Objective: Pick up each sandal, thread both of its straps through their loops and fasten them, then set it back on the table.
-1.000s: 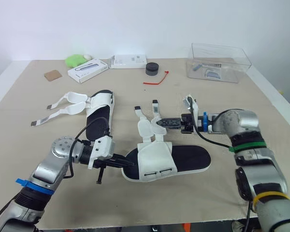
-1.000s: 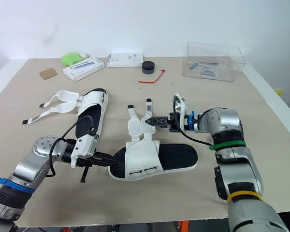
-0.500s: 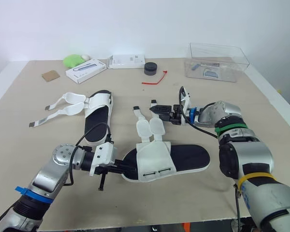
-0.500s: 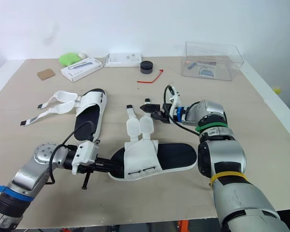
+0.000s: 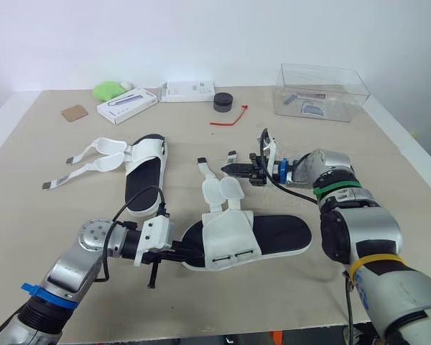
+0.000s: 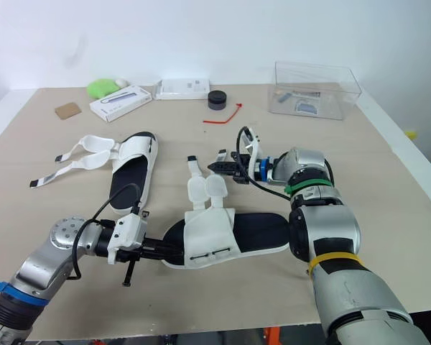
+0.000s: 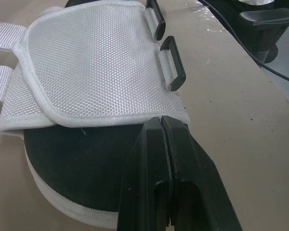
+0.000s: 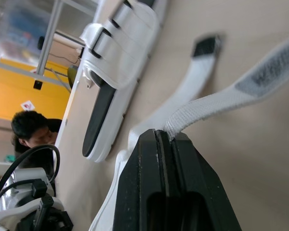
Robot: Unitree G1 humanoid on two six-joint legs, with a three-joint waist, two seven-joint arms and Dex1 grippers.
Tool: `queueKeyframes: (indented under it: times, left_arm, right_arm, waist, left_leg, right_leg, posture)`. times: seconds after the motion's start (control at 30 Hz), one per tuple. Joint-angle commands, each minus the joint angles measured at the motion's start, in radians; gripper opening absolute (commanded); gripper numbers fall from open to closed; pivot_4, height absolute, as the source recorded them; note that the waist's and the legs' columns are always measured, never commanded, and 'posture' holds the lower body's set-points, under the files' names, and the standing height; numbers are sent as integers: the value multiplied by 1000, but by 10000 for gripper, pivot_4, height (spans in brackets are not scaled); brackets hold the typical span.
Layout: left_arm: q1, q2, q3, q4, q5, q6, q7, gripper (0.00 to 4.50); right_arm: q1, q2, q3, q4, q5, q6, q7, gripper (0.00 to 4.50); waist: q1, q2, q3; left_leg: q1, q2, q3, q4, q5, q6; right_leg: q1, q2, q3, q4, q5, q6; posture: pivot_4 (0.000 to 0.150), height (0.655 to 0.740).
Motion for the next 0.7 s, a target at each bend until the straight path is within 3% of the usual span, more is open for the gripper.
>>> queueKeyframes:
  times: [0.03, 0.2, 0.33, 0.5, 0.7]
  left_arm:
    - [1, 5, -2, -20, 2, -7, 3, 0]
    - [-22, -19, 11, 13, 12, -21, 38, 0]
    - [-68, -55, 25, 60, 36, -68, 83, 0]
    - [-138, -91, 32, 156, 81, -128, 130, 0]
    - [-160, -85, 12, 193, 73, -137, 82, 0]
  right_arm:
    - [41, -26, 58, -198, -30, -168, 146, 710]
    - [199, -52, 59, -563, -54, -509, 164, 710]
    - [345, -78, 67, -814, -124, -986, 173, 710]
    - [425, -120, 107, -833, -202, -1396, 174, 710]
    - [463, -163, 193, -797, -281, -1834, 167, 710]
  waist:
    - [0, 0, 0]
    - [1, 0, 0]
    - [3, 0, 0]
    - [2, 0, 0]
    - [0, 0, 0]
  left_leg:
    - [0, 0, 0, 0, 0, 0]
    - [0, 0, -1, 0, 0, 0]
    - [0, 0, -2, 0, 0, 0]
    - [1, -1, 0, 1, 1, -1]
    - [3, 0, 2, 1, 1, -1]
  right_leg:
    - [0, 0, 0, 0, 0, 0]
    - [0, -1, -1, 1, 0, 0]
    - [0, -1, -2, 0, 0, 0]
    - [1, -2, 0, 0, 1, 2]
    - [1, 0, 2, 1, 2, 1]
  posture:
    - [1500, 7400]
    - [1500, 7400]
    - [1500, 7400]
    - [1500, 7400]
    - [1500, 7400]
